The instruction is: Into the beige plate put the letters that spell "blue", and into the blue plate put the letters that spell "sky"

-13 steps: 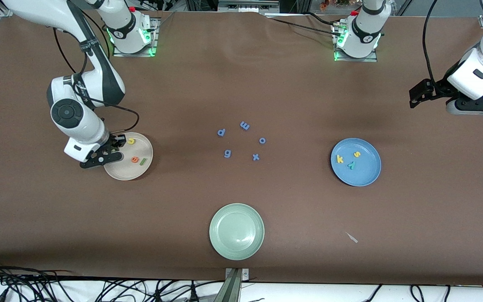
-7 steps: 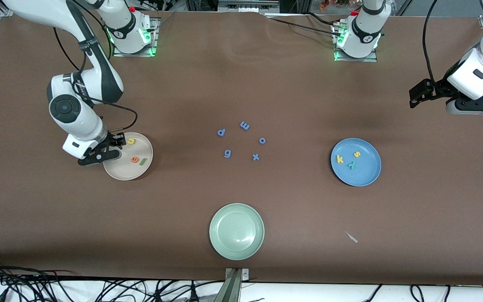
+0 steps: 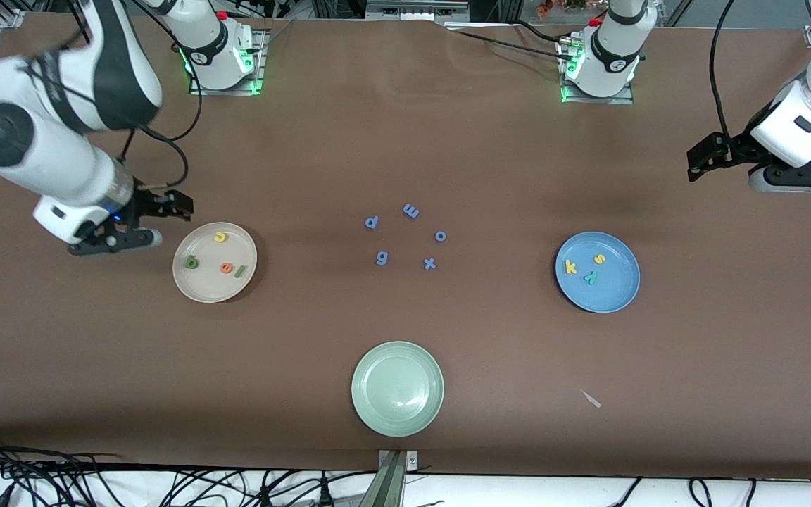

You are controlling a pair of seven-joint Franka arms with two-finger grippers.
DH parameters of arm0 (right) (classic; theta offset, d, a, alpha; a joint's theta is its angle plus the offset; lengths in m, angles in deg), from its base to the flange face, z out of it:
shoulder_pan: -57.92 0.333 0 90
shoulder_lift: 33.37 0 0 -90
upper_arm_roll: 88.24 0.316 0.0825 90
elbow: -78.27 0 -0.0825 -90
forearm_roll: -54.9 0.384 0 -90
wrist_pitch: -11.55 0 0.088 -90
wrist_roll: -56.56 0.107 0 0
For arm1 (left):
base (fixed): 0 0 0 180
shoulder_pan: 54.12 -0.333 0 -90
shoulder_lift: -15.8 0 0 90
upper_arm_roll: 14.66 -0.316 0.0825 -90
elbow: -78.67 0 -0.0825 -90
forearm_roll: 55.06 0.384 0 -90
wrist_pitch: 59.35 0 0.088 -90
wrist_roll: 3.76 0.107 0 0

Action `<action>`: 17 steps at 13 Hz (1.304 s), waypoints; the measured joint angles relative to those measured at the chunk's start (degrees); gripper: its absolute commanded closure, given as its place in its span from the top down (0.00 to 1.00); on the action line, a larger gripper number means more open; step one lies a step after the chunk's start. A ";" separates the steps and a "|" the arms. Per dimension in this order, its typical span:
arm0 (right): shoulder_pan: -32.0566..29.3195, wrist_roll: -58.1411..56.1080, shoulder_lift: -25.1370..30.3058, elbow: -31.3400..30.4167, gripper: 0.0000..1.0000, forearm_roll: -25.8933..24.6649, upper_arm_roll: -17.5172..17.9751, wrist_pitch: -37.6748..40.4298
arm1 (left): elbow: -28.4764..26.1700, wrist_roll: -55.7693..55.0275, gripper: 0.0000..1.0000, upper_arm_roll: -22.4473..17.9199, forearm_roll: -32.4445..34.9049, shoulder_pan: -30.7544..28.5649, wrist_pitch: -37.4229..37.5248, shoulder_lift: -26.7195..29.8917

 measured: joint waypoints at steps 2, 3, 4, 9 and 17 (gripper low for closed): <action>-0.02 0.00 3.90 1.30 1.00 0.30 -0.21 4.62 | 0.00 0.00 1.00 0.00 0.00 0.00 0.00 0.00; -0.03 0.00 5.38 1.86 1.00 0.30 -0.73 6.85 | 0.00 0.00 1.00 0.00 0.00 0.00 0.00 0.00; 0.05 -0.07 6.30 2.55 1.00 0.31 -1.54 8.62 | 0.00 0.00 1.00 0.00 0.00 0.00 0.01 0.00; 3.75 -3.19 6.52 4.14 1.00 0.46 -8.26 10.73 | 0.00 0.00 1.00 0.00 0.00 0.00 0.01 0.00; 4.20 -3.41 5.39 8.33 1.00 0.51 -8.47 14.86 | 0.00 0.00 1.00 0.00 0.00 -0.01 0.02 0.00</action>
